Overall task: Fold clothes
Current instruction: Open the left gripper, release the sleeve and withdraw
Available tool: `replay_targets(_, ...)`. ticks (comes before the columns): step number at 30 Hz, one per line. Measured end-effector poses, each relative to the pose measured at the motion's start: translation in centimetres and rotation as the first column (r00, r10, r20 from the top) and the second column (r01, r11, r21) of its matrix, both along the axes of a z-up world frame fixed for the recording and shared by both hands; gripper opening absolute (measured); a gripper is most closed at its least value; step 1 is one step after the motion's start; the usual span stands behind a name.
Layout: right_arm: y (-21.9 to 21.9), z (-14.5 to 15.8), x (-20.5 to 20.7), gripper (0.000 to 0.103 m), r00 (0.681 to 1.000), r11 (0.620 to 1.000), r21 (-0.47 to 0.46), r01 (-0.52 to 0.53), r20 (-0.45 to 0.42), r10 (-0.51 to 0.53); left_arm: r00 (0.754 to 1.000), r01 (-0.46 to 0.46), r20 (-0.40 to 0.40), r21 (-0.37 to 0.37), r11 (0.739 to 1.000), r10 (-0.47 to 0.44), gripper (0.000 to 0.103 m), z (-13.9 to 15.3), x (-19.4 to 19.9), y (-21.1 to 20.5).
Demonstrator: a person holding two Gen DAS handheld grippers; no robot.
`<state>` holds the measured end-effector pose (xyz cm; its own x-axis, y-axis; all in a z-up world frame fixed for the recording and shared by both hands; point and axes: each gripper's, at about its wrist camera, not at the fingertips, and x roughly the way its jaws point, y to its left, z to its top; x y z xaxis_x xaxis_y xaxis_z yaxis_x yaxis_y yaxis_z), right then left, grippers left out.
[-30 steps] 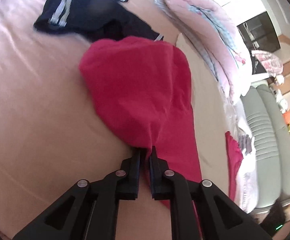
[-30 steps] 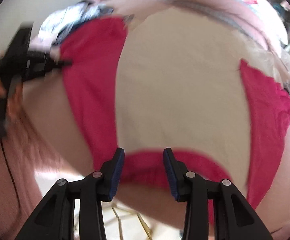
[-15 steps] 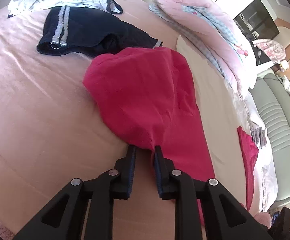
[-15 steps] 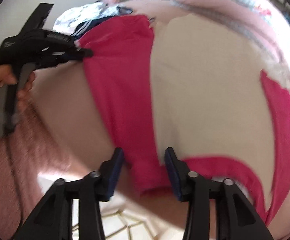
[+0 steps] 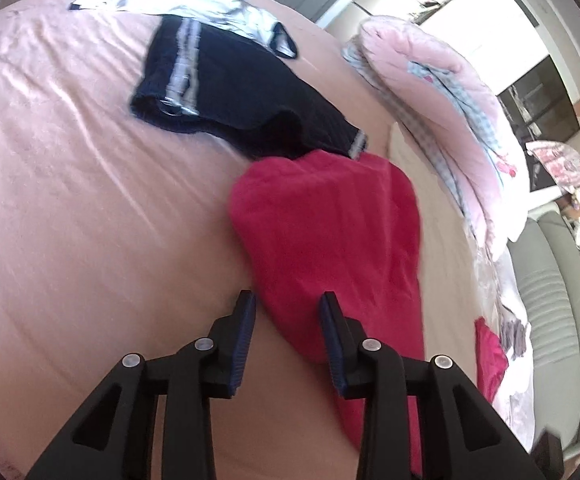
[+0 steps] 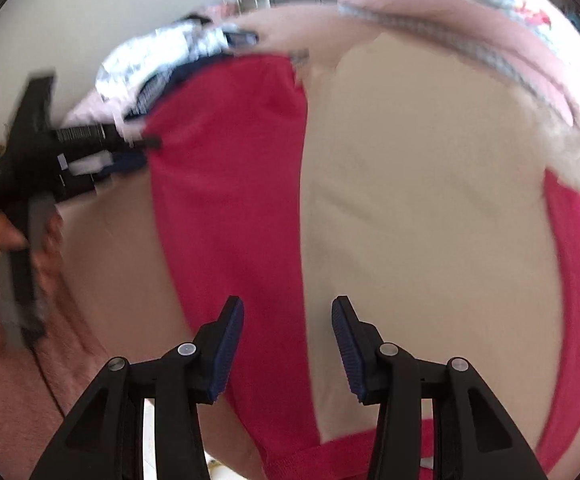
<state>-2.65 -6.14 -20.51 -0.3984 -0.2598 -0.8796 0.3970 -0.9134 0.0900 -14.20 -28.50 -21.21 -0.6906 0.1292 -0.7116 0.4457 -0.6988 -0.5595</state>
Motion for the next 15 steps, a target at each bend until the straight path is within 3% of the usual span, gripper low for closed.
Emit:
replay_targets(3,0.9,0.0,2.5,0.046,0.999,1.000,0.024,-0.018,-0.045,0.019,0.996,-0.093,0.013,-0.062,0.994,0.094,0.030,0.5,1.0,-1.2)
replay_targets(6,2.8,0.6,4.0,0.046,1.000,1.000,0.003,-0.026,-0.013,0.026,0.999,0.027,-0.025,-0.142,0.989,-0.031,0.030,1.9,1.1,1.7)
replay_targets(9,4.1,1.8,3.9,0.045,0.999,0.998,-0.056,0.038,-0.008,-0.039,0.985,0.145,-0.054,-0.226,0.963,-0.161,0.030,3.2,1.1,4.7)
replay_targets(11,4.3,2.4,3.0,0.046,0.995,0.995,-0.043,0.086,-0.040,-0.088,0.967,0.220,-0.066,-0.282,0.934,-0.248,0.030,4.2,1.2,6.7)
replay_targets(12,4.2,2.6,2.5,0.046,0.993,0.994,-0.031,0.105,-0.054,-0.107,0.939,0.307,-0.049,-0.322,0.896,-0.340,0.030,4.3,0.8,8.9)
replay_targets(15,3.3,2.4,1.6,0.046,0.989,0.991,0.012,0.131,-0.069,-0.130,0.878,0.454,0.031,-0.371,0.810,-0.478,0.030,3.7,0.1,12.8)
